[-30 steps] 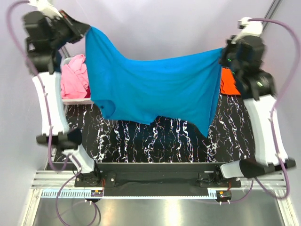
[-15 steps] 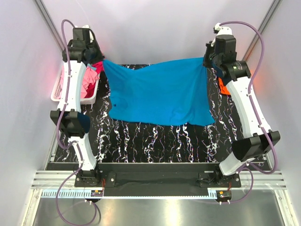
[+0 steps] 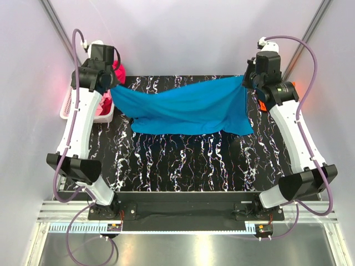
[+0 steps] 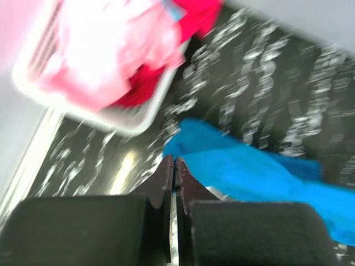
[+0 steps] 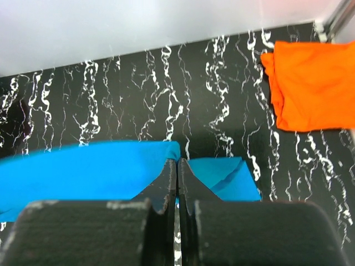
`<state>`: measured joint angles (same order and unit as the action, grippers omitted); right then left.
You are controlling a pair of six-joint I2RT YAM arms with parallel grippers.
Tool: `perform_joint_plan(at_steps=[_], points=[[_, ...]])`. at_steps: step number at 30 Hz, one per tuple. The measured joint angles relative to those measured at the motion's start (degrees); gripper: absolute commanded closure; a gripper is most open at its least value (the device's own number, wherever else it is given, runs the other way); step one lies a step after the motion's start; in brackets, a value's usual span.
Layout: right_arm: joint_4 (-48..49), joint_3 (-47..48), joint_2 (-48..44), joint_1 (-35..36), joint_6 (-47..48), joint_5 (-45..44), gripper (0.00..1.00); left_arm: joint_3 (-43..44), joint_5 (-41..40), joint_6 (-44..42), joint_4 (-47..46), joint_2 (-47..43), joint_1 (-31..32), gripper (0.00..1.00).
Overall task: Fold and stack the t-shirts
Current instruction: Flatten the tshirt out
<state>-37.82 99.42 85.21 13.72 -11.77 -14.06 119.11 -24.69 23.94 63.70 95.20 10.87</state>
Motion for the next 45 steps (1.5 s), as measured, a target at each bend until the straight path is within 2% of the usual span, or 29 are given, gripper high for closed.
perform_joint_plan(at_steps=[8,17,21,24,25,26,29,30,33,36,42,43,45], points=[[-0.1,-2.3,-0.5,0.0,-2.7,0.0,1.00,-12.0,-3.6,4.5,5.7,-5.7,0.7,1.00],[-4.2,-10.0,-13.5,0.0,-8.2,0.2,1.00,-18.5,0.8,4.2,4.6,-21.0,1.0,1.00],[-6.8,-13.2,-19.3,0.0,-10.2,0.2,1.00,-28.5,6.2,4.7,0.9,-25.6,2.6,1.00],[-9.4,-16.9,-22.2,0.0,-11.7,0.3,1.00,-39.8,11.3,6.4,-2.1,-28.2,6.0,1.00],[-10.2,-18.4,-22.9,0.0,-12.3,0.6,1.00,-42.8,12.6,7.0,-2.5,-28.9,7.0,0.98],[-10.7,-20.0,-23.4,0.0,-13.0,1.2,1.00,-46.2,14.0,7.8,-2.7,-29.6,8.1,0.87],[-13.0,-24.8,-24.1,0.0,-15.2,4.2,1.00,-54.1,16.7,10.8,-4.2,-32.4,11.8,0.74],[-13.2,-26.7,-24.3,0.0,-16.0,5.1,1.00,-56.2,17.0,11.9,-4.1,-33.8,13.1,0.61],[-14.5,-32.0,-24.8,0.0,-18.2,7.6,1.00,-59.9,17.6,14.7,-4.3,-37.9,15.8,0.38],[-15.7,-34.4,-24.9,0.1,-19.4,8.8,1.00,-61.3,17.4,16.9,-4.8,-40.6,16.4,0.34],[-15.9,-34.6,-24.9,0.1,-19.8,9.2,1.00,-62.2,17.3,19.1,-6.0,-40.0,17.6,0.34],[-15.9,-34.6,-24.9,0.1,-19.8,9.2,1.00,-62.5,17.4,19.5,-6.4,-39.2,18.0,0.34],[-15.9,-34.6,-24.9,0.1,-19.8,9.2,1.00,-63.6,17.4,20.8,-7.0,-37.6,19.0,0.42]])
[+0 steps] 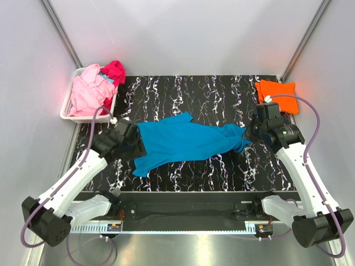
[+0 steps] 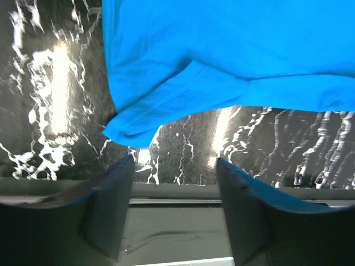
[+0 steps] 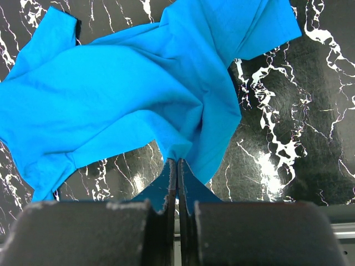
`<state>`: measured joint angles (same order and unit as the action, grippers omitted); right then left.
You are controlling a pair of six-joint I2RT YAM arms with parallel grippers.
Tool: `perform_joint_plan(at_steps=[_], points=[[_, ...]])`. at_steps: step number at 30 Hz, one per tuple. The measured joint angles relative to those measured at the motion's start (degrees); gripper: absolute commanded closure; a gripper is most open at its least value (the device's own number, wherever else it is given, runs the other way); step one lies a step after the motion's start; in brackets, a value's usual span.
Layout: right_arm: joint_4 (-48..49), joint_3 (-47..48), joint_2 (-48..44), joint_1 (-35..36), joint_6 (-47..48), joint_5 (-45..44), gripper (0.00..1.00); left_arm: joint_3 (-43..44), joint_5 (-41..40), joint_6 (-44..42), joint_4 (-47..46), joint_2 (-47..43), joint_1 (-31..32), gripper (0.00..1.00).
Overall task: Fold and stack the t-shirts
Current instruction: Flatten the tshirt out
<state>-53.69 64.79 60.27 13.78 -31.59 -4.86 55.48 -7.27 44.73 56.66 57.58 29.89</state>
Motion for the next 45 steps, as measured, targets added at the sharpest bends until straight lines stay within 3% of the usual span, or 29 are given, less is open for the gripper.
perform_joint_plan(at_steps=[2,6,19,31,45], points=[[0.0,0.0,0.0,0.0,0.0,0.0,1.00,-1.7,0.0,1.7,-0.6,1.2,1.1,0.51],[0.0,0.0,0.0,0.0,0.0,0.3,1.00,-6.8,-0.1,6.2,-1.1,1.8,2.4,0.60],[0.0,-0.5,0.5,0.1,-0.2,3.1,1.00,-29.2,0.6,16.4,-10.7,-7.9,0.6,0.56],[0.0,-0.5,2.6,0.1,-0.2,5.7,1.00,-30.1,-1.5,14.2,-19.2,-2.6,-4.1,0.56],[0.7,-0.5,5.7,0.1,-0.2,6.1,1.00,-29.6,-5.6,13.5,-18.2,-4.6,-4.9,0.59]])
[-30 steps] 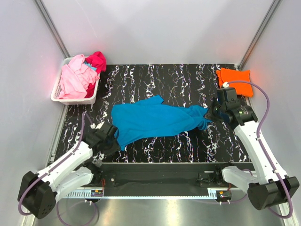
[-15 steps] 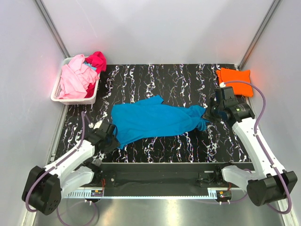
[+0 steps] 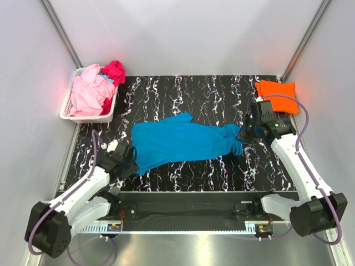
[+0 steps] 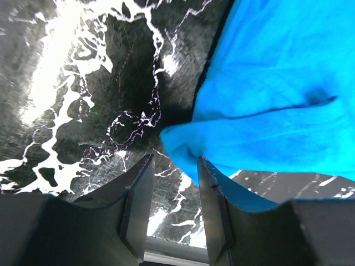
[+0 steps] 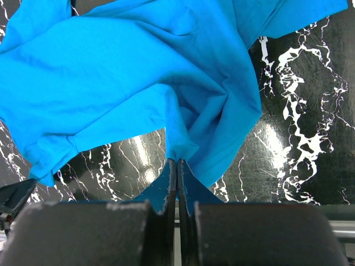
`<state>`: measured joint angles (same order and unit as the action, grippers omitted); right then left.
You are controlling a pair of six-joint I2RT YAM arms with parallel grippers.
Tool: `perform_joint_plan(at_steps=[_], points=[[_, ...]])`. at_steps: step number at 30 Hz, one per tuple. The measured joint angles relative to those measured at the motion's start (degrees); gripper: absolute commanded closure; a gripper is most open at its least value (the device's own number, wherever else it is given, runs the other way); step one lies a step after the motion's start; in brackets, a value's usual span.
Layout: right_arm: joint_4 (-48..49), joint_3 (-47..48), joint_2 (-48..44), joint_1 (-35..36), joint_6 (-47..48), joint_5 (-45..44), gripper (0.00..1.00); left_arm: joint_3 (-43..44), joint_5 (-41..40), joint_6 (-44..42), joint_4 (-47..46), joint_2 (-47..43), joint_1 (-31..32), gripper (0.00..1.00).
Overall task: Fold and stack the t-shirts
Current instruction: Flatten the tshirt out
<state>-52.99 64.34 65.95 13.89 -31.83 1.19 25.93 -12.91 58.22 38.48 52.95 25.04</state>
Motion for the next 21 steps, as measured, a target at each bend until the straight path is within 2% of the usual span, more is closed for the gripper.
perform_joint_plan(at_steps=[6,13,21], points=[[0.8,0.0,1.6,0.2,0.0,0.0,1.00,1.1,-1.7,-0.2,2.0,-3.5,-0.2,0.58],[0.9,0.0,2.9,0.6,-0.1,0.0,1.00,1.1,-2.1,-1.1,0.5,1.8,-1.1,0.58],[0.9,0.1,3.1,0.7,-0.1,0.0,1.00,-0.2,-1.8,-3.1,-7.6,6.7,-3.4,0.59]])
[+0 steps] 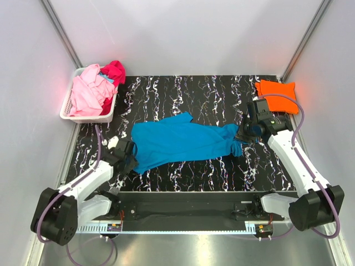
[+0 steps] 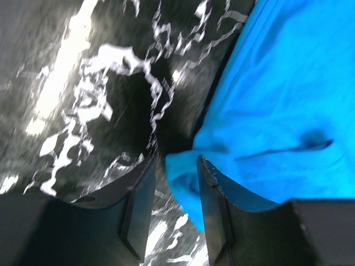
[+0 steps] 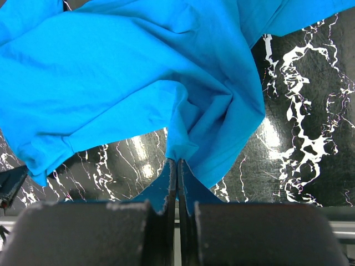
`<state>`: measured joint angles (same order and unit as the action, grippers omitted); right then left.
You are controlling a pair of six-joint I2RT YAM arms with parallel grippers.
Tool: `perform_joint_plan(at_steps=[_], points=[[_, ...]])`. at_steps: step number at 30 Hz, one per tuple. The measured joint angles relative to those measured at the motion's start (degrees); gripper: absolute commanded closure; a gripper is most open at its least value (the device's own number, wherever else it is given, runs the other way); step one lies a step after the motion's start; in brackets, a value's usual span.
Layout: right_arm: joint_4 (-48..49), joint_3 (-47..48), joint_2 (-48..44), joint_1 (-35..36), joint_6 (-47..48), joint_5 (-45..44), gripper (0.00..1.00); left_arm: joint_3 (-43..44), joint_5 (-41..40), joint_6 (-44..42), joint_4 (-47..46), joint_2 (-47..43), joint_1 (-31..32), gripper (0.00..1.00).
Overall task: Fold and stack the t-shirts
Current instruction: Flatten the tshirt out
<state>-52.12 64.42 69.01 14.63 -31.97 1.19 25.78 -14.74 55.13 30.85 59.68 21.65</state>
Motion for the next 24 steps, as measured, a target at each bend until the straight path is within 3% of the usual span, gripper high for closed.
perform_joint_plan(at_steps=[4,9,16,20,24], points=[[-0.1,0.7,0.6,0.0,0.0,0.0,1.00,0.1,0.1,-1.2,-3.9,2.1,-1.1,0.69],[-0.1,1.5,1.1,0.0,0.0,-0.1,1.00,0.2,0.5,-2.1,-6.1,3.6,-1.5,1.00],[-0.1,1.6,1.2,0.3,-0.3,-0.2,1.00,0.5,1.5,-3.0,-4.7,2.8,-1.6,1.00],[-0.8,2.4,1.1,0.4,-0.4,-1.2,1.00,3.1,1.5,-3.7,2.2,-1.5,-1.6,1.00],[-3.1,6.4,0.5,0.4,-0.2,-3.3,1.00,11.2,1.1,-4.7,10.4,-7.6,-1.6,1.00]])
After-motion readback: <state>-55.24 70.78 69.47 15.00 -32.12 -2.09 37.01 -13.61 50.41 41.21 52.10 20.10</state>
